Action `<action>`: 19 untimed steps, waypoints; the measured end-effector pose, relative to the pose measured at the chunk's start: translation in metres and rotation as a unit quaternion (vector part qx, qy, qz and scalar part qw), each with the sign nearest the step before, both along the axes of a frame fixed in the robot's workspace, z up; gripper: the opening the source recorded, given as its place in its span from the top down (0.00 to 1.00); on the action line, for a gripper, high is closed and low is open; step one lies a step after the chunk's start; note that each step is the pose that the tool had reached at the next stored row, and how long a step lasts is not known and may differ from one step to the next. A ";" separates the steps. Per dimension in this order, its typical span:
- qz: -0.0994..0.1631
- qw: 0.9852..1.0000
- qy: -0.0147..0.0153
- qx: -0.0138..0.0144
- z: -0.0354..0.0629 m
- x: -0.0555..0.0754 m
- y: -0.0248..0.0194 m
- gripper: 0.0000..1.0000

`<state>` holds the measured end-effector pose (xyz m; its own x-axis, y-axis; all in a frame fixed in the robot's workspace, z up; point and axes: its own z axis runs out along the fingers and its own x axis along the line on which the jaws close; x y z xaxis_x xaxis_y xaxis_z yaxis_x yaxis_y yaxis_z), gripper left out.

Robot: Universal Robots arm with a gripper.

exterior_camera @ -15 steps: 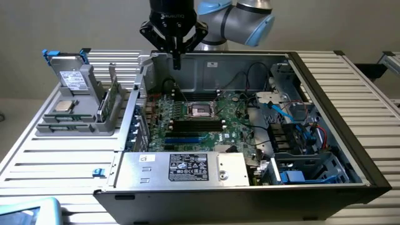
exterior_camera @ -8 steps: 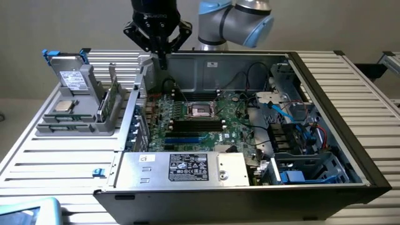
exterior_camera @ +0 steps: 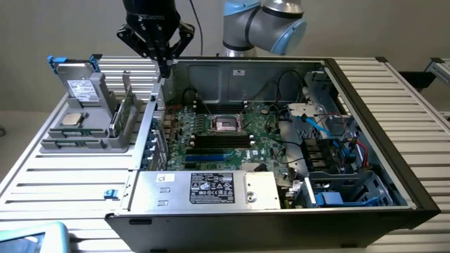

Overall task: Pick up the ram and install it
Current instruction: 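Reach for the ram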

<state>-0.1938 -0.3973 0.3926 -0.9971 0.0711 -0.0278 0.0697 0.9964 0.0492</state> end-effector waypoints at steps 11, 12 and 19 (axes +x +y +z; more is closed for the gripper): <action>0.000 1.000 0.000 0.000 -0.0009 -0.050 0.0016 0.89; 0.000 1.000 0.000 0.000 -0.0009 -0.055 0.0017 0.89; 0.000 1.000 0.000 0.000 -0.0009 -0.086 0.0017 0.89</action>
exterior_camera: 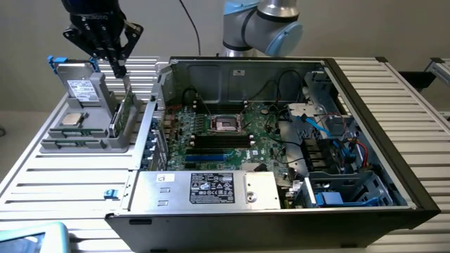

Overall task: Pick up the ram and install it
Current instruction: 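Reach for the ram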

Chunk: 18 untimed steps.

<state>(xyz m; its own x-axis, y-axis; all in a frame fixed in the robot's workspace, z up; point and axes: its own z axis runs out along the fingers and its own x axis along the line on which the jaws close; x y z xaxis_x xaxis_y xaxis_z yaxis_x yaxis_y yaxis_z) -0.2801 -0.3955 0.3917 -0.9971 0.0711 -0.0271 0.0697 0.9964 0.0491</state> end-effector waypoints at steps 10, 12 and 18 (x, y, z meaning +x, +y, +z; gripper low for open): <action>0.000 1.000 0.000 0.000 -0.0004 -0.046 0.0005 0.89; 0.000 1.000 0.000 0.000 -0.0007 -0.055 0.0012 0.89; 0.000 1.000 0.000 0.000 -0.0028 -0.082 0.0039 0.89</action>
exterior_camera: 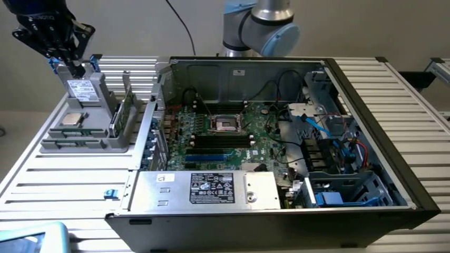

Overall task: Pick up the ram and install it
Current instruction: 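Reach for the ram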

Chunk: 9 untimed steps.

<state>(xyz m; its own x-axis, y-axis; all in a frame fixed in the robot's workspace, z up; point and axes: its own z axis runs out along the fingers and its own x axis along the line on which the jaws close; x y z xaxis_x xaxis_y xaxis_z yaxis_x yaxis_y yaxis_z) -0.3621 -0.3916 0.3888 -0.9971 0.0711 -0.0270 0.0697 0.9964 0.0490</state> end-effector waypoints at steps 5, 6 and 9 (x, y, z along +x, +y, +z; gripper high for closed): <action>0.000 1.000 0.000 0.000 -0.0034 -0.023 0.0029 0.89; 0.000 1.000 0.000 0.000 -0.0042 -0.027 0.0036 0.89; 0.000 1.000 0.000 0.000 -0.0067 -0.041 0.0057 0.89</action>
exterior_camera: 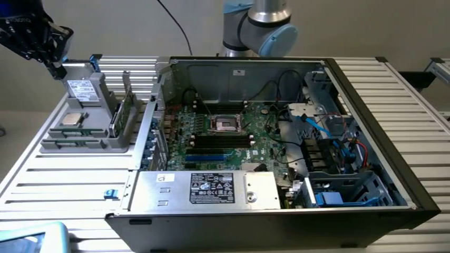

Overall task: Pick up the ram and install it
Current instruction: 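Reach for the ram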

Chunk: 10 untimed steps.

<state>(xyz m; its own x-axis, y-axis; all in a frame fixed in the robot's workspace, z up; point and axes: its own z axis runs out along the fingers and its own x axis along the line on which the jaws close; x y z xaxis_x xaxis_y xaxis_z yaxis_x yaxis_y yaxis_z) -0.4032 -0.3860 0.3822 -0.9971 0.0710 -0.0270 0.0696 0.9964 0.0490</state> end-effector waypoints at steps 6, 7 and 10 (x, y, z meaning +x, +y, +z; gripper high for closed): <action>0.000 1.000 0.000 0.000 -0.0076 -0.027 0.0078 0.89; 0.000 1.000 0.000 0.000 -0.0090 -0.032 0.0094 0.89; 0.000 1.000 0.000 0.000 -0.0119 -0.044 0.0135 0.89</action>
